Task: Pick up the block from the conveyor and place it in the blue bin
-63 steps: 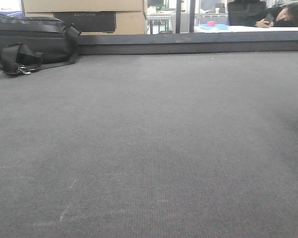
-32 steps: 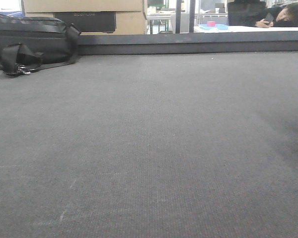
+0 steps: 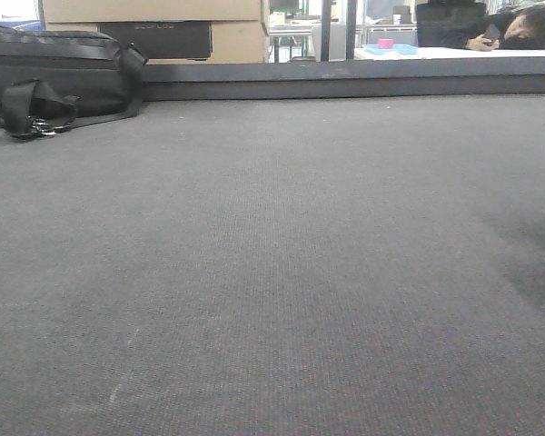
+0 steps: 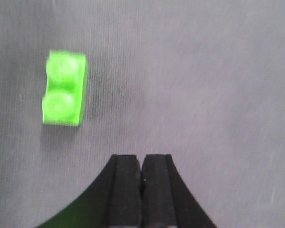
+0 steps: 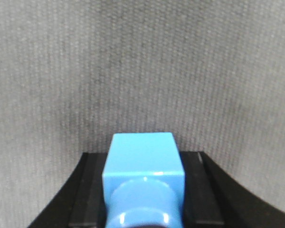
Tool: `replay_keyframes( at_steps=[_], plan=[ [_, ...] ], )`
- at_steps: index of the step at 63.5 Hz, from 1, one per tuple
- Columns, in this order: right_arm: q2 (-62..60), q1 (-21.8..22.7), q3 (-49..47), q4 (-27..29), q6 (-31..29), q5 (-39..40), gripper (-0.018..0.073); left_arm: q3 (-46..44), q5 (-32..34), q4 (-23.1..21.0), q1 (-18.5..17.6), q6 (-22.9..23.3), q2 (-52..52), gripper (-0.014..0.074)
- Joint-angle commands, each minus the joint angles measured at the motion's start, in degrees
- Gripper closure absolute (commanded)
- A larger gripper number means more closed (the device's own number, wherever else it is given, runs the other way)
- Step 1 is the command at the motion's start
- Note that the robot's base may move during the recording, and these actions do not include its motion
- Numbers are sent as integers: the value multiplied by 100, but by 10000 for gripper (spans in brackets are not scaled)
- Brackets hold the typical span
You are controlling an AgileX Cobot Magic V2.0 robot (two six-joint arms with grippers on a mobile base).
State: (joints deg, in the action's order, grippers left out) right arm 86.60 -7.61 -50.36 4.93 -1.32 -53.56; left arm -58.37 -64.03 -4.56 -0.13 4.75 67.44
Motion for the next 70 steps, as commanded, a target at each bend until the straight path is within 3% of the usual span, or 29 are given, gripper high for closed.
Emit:
replay_keyframes(
  at_steps=[1, 11, 22, 39, 45, 59, 70],
  plan=[
    [-183, -8, -167, -45, -2, -304, 718, -260, -333, 27, 51, -81, 280, 708],
    [-628, -8, -477, -45, -2, -622, 720, -566, -406, 200, 111, -824, 847, 708],
    [-1110, -8, -607, 68, -2, -556, 720, -581, -302, 784, 111, -834, 1343, 708],
    [-1177, -8, -607, 197, -2, -508, 720, -581, 257, 837, 111, -785, 1574, 694],
    [-1177, -8, -607, 197, -2, -508, 720, -570, 247, 837, 111, -587, 1574, 602],
    [-1177, -8, -607, 208, -2, -508, 720, -398, 362, 752, 354, -573, 1574, 242],
    [-1177, -8, -607, 290, -2, -470, 720, -187, 719, 726, 566, -759, 1582, 192]
  ],
)
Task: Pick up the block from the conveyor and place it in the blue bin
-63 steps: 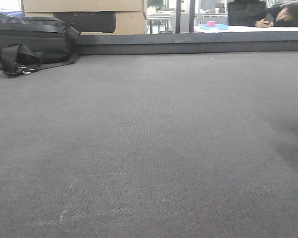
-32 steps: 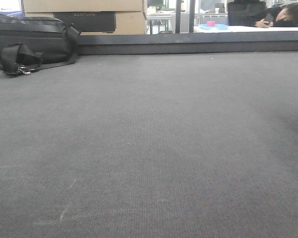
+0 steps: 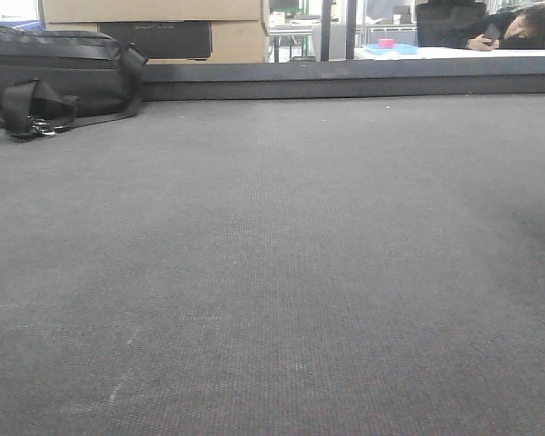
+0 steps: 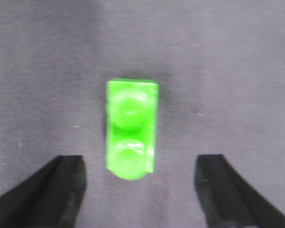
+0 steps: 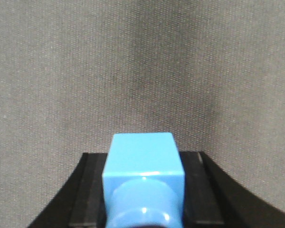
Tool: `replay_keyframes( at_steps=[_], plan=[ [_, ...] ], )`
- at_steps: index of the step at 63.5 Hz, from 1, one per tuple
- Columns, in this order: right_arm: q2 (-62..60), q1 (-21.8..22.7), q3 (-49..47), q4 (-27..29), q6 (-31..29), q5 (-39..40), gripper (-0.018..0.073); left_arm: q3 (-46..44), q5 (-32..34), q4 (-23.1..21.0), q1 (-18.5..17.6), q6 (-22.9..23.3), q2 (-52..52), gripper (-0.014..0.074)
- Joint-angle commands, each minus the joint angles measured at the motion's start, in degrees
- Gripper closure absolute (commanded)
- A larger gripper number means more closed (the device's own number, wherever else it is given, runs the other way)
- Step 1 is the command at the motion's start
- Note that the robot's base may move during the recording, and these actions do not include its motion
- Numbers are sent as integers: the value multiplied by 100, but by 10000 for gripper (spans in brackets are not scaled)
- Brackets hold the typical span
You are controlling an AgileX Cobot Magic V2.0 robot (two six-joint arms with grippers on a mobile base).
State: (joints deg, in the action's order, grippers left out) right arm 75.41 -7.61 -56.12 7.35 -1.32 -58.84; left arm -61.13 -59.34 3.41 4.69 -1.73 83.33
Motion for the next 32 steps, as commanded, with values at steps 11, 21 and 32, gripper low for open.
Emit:
replay_keyframes(
  at_steps=[11, 21, 32],
  plan=[
    [-57, -8, -31, 114, -2, 192, 721, 219, 622, -92, 84, -214, 19, 195],
    [-57, -8, -31, 142, -2, 197, 721, 219, 611, -170, 84, -243, 299, 195],
    [-57, -8, -31, 142, -2, 171, 721, 219, 633, -234, 84, -269, 694, 195]
  ],
)
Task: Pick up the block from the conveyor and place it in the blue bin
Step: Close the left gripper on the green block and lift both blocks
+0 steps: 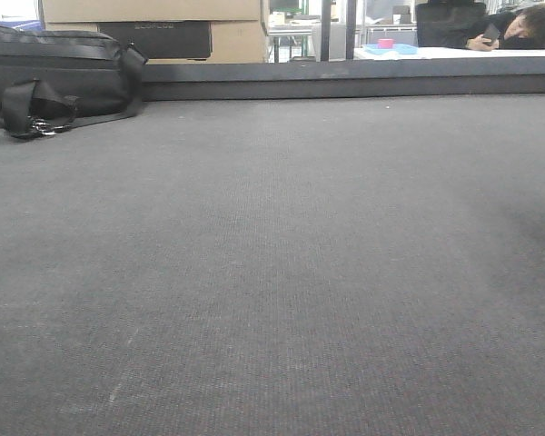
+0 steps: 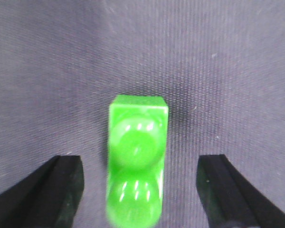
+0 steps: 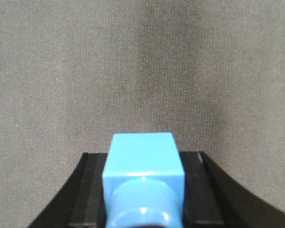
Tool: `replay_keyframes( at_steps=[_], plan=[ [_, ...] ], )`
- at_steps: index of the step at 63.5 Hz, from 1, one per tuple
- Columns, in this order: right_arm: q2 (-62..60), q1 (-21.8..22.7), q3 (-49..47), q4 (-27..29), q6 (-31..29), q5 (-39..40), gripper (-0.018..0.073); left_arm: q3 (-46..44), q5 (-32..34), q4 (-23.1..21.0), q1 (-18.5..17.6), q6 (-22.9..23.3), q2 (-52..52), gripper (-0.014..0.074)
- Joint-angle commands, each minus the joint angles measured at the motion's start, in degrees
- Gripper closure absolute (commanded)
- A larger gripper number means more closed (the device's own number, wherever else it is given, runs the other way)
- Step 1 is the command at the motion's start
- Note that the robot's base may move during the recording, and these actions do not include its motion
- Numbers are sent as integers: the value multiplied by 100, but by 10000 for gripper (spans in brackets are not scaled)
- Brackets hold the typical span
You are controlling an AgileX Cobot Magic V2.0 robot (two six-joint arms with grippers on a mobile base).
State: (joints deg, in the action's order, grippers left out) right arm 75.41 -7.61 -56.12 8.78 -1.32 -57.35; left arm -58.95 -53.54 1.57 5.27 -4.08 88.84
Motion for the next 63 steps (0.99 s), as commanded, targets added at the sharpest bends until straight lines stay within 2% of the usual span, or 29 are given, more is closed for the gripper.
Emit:
replay_keyframes(
  at_steps=[1, 16, 21, 28, 35, 47, 57, 63],
  plan=[
    [-57, -8, -31, -1, -2, 23, 721, 1, 53, -49, 26, -34, 179, 195],
    [-57, -8, -31, -1, -2, -44, 721, 1, 158, -71, 26, -24, 544, 196],
    [-57, -8, -31, -1, -2, -57, 721, 1, 158, -86, 26, -1, 544, 236],
    [-57, -8, -31, 9, -2, -69, 721, 1, 148, -86, 26, -1, 544, 426],
    [-85, -8, -31, 9, -2, -167, 721, 1, 138, -86, 26, 9, 544, 708],
    [-374, -8, -31, 9, -2, -228, 721, 1, 95, -86, 11, 106, 262, 708],
    [-913, -8, -31, 9, -15, 411, 721, 14, 161, -157, -61, 106, -576, 708],
    [-1348, -8, 108, 9, -141, 841, 721, 173, 625, -157, -225, 106, -1282, 708]
  ],
)
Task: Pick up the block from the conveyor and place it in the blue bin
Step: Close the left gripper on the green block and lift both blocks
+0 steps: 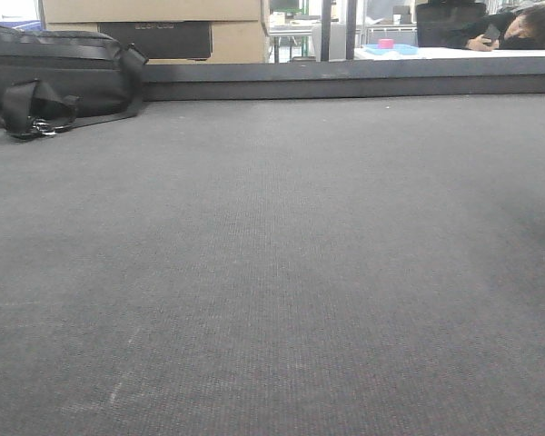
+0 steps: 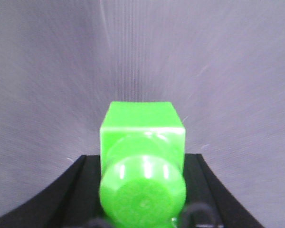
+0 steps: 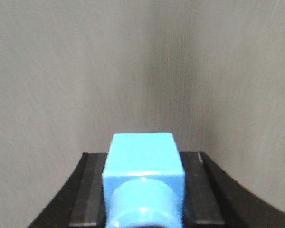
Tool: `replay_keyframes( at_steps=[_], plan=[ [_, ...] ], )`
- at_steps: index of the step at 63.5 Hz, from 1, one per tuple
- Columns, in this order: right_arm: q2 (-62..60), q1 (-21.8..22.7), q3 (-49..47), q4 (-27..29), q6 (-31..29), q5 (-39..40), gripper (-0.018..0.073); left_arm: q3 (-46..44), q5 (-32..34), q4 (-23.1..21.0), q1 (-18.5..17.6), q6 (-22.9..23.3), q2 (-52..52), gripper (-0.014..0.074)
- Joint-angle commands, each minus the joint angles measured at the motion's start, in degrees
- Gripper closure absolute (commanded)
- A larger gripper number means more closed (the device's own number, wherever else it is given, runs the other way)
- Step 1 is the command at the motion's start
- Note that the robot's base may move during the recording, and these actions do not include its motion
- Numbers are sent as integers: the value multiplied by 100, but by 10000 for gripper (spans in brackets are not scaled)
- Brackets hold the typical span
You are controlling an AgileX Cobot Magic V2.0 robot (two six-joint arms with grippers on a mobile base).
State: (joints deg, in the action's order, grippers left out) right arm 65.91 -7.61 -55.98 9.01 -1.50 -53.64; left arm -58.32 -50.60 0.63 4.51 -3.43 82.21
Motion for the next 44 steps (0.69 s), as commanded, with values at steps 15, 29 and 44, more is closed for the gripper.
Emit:
replay_keyframes(
  at_steps=[15, 29, 44],
  plan=[
    [-1933, -8, 1238, -14, -145, 1940, 721, 1145, 1869, -249, -658, 41, -2352, 708],
    [-3428, -8, 2436, -14, -145, 2961, 721, 2301, 2828, -315, -754, 41, -3907, 708],
    [-4342, -8, 2738, -14, -145, 3303, 721, 2776, 2940, 18, -754, 41, -5462, 708]
  ],
)
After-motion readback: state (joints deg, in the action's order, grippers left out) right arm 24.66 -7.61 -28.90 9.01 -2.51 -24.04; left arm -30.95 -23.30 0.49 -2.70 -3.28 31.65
